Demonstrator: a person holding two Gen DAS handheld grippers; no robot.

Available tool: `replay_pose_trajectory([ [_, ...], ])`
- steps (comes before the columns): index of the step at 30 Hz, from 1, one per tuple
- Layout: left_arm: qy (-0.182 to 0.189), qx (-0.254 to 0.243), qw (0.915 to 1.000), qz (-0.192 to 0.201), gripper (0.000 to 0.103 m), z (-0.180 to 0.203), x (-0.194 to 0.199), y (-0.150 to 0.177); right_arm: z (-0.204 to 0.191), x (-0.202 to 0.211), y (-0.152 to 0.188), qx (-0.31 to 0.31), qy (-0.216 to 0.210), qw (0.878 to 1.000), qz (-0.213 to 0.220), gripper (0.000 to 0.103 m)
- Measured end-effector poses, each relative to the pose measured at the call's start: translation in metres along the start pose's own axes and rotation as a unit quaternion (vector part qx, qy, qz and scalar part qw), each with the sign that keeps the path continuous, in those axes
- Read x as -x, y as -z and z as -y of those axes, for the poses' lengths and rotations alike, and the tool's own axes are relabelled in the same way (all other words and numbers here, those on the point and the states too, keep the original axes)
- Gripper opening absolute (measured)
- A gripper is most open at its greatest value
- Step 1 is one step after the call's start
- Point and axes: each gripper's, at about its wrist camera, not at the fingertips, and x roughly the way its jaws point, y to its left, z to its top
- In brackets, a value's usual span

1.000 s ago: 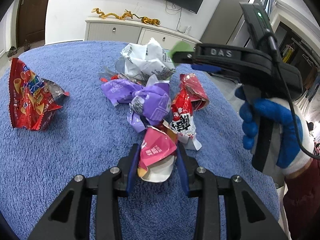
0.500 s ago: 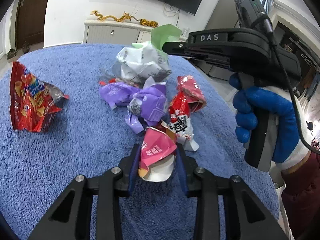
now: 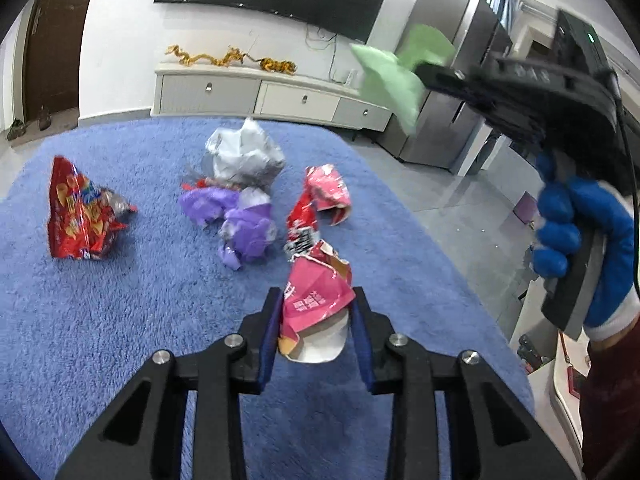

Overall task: Collect trash
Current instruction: 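Grasp the pink wrapper with the left gripper while the right gripper grasps the green paper, then carry both items to the trash bin and open both grippers over it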

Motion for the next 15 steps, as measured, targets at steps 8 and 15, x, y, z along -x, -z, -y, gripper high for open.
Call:
replay_pose_trajectory([
  [8,0.044,-0.05,0.9976,0.016,0.031,0.069,0.012,-0.026,0.053,0.092,0.013,-0.039,0.064,0.996,0.045,0.004],
  [15,0.098,-0.112,0.9889,-0.003,0.031,0.166,-0.028,-0.048,0.131,0.148,0.043,-0.102,0.142,0.983,0.048,0.004],
])
